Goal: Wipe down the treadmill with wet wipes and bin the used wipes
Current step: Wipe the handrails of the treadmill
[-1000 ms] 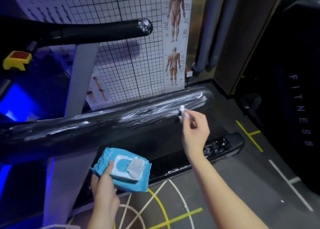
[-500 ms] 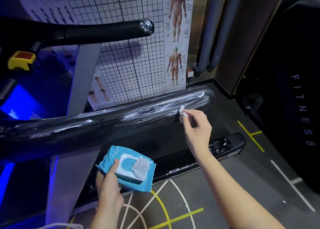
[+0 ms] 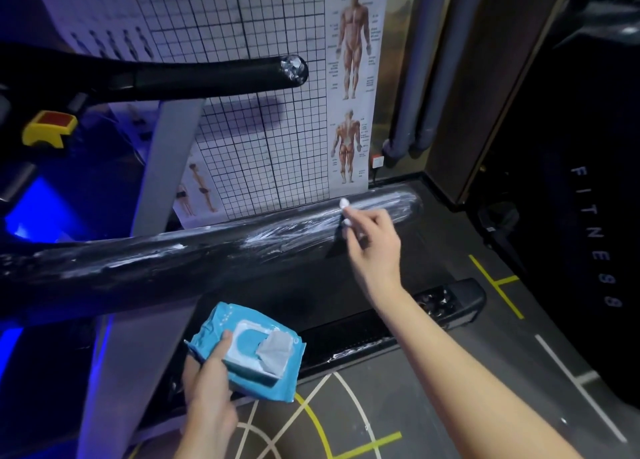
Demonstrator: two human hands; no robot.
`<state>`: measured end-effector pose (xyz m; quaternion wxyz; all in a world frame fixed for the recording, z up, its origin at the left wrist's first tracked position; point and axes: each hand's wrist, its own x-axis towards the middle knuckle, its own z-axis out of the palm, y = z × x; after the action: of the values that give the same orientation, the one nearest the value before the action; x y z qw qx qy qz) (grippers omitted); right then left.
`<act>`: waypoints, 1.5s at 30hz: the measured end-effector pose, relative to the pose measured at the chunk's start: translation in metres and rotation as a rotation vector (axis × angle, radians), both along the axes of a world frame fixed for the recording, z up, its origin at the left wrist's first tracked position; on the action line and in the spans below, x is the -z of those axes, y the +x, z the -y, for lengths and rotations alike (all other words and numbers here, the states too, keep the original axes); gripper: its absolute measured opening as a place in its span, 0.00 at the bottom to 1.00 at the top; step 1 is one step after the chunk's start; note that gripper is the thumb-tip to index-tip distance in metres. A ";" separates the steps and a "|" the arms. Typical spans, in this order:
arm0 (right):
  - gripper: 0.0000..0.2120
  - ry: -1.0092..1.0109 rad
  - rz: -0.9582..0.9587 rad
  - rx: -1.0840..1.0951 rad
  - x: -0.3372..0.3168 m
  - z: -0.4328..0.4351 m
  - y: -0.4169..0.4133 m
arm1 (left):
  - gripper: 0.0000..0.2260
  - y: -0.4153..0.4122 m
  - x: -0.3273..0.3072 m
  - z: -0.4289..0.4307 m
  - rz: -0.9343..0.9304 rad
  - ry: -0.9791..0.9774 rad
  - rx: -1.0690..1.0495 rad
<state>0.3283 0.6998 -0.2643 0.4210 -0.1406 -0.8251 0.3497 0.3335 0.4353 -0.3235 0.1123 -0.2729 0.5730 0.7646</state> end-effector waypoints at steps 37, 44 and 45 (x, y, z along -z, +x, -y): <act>0.05 -0.211 -0.104 0.040 0.016 0.053 -0.009 | 0.17 0.016 0.012 0.019 -0.015 -0.009 -0.089; 0.10 -0.174 -0.017 -0.250 0.007 0.069 -0.007 | 0.17 0.016 0.000 0.015 0.030 -0.019 -0.086; 0.09 -0.198 -0.035 -0.206 0.004 0.060 -0.002 | 0.17 0.015 -0.001 0.015 0.018 -0.009 -0.095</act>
<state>0.3263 0.6395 -0.2685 0.3812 -0.0900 -0.7893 0.4729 0.3485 0.4200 -0.3225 0.0800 -0.3072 0.5617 0.7640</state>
